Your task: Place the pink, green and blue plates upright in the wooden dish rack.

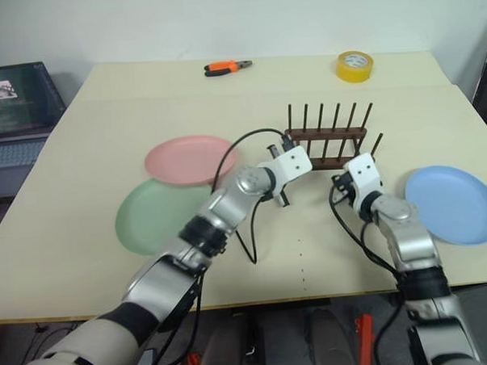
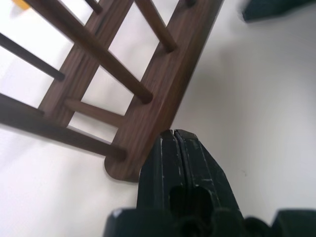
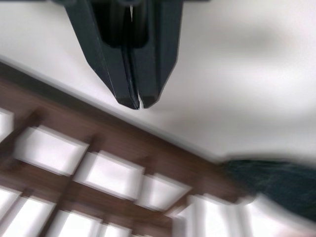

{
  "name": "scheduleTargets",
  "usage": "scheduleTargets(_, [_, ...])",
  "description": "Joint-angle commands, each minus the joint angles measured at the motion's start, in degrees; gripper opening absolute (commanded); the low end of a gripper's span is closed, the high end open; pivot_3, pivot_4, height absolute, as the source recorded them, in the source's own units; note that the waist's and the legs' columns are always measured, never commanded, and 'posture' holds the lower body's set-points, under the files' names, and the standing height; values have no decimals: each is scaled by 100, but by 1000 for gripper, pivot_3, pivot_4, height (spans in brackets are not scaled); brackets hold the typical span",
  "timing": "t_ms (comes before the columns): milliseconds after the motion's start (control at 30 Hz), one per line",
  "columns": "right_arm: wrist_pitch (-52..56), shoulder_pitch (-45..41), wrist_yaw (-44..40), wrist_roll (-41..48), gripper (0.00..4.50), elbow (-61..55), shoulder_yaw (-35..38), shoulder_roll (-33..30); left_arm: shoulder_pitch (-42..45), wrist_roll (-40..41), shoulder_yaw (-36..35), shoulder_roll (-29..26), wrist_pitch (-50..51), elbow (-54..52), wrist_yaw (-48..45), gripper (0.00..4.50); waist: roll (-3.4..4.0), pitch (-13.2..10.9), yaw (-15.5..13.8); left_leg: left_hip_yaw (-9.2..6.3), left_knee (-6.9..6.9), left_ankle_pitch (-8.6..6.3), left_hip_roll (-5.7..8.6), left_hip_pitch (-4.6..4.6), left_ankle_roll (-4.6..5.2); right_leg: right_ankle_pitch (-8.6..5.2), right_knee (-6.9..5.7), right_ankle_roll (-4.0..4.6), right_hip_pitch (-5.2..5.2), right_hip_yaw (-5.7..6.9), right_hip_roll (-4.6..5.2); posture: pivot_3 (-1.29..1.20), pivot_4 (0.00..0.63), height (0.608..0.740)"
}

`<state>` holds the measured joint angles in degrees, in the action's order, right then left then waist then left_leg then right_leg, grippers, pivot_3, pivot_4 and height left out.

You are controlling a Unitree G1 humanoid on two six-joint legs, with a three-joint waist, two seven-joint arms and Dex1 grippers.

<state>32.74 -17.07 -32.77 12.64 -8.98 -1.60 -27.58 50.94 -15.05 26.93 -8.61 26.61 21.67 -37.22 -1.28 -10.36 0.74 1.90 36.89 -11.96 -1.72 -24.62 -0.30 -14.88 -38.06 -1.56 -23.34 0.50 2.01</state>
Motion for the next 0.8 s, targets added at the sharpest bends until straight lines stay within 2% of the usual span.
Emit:
scheduleTargets(33, [1098, 215, -651, 1040, 0, -1866, 186, -545, 20, 679, -536, -394, 1401, -1947, -922, 620, 1, -2, 16, -3, 2, 0, -3, -4, -1, 0, 0, 1, -2, 3, 0, 0, 150, 740])
scheduleTargets(100, [1613, 216, -743, 1519, 178, -2329, 426, -775, 138, 1076, -796, -730, 2067, -2575, -1315, 1303, 0, -2, 26, -7, 7, 1, -3, -4, -2, -1, -1, 0, 0, 9, 1, 0, 150, 740])
scheduleTargets(167, [1946, 118, -788, 1840, 603, -2542, 576, -937, 312, 1303, -995, -1053, 2424, -2879, -1516, 2010, -2, -3, 24, -14, 11, 4, -3, 4, -7, -16, 3, -26, 12, 14, 1, 0, 150, 740])
scheduleTargets(233, [2095, 20, -856, 2055, 1216, -2629, 645, -1074, 528, 1479, -1158, -1335, 2605, -2993, -1618, 2683, -4, -4, 22, -15, 11, 15, 0, 9, -21, -12, 4, -27, 16, 12, 2, 0, 150, 740])
scheduleTargets(333, [2187, -359, -901, 2207, 2248, -2498, 650, -1192, 1246, 1635, -1540, -2074, 2470, -2479, -1881, 3721, -15, -15, 42, -11, 12, 22, 2, 15, -11, 1, 7, -18, 16, 3, 5, 0, 150, 740])
scheduleTargets(400, [2112, -526, -929, 2162, 2948, -2356, 563, -1244, 1724, 1667, -1674, -2457, 2071, -1694, -1969, 4441, -18, -17, 53, -12, 11, 28, 5, 15, -3, 9, 10, -4, 10, 3, -2, 0, 150, 740])
scheduleTargets(533, [1789, -836, -737, 1828, 4350, -2040, 364, -1139, 2626, 1101, -1400, -2886, 599, 715, -1709, 4500, -17, -16, 42, -11, 5, 29, 8, 14, -2, 13, 13, -12, 10, 7, -8, 0, 150, 740])
scheduleTargets(633, [1667, -913, -718, 1739, 4465, -1920, 188, -1052, 3431, 1237, -1709, -2603, 66, 3120, -1765, 4500, -18, -17, 21, -8, 2, 29, 10, 10, -2, 2, 10, -13, 8, 10, -8, 0, 150, 740])
scheduleTargets(700, [1591, -920, -719, 1670, 4465, -1874, 104, -1037, 3740, 1374, -1944, -2403, 14, 4003, -1849, 4500, -20, -18, 13, -6, 5, 28, 14, -11, -2, 1, 10, -14, -11, 11, -12, 0, 150, 740])
scheduleTargets(800, [1532, -873, -647, 1630, 4465, -1887, 52, -998, 3759, 920, -1743, -2298, -556, 4884, -1506, 4500, -29, -23, -29, -5, 6, 28, 14, -25, -1, -4, 14, -22, -19, 13, -9, 0, 150, 740])
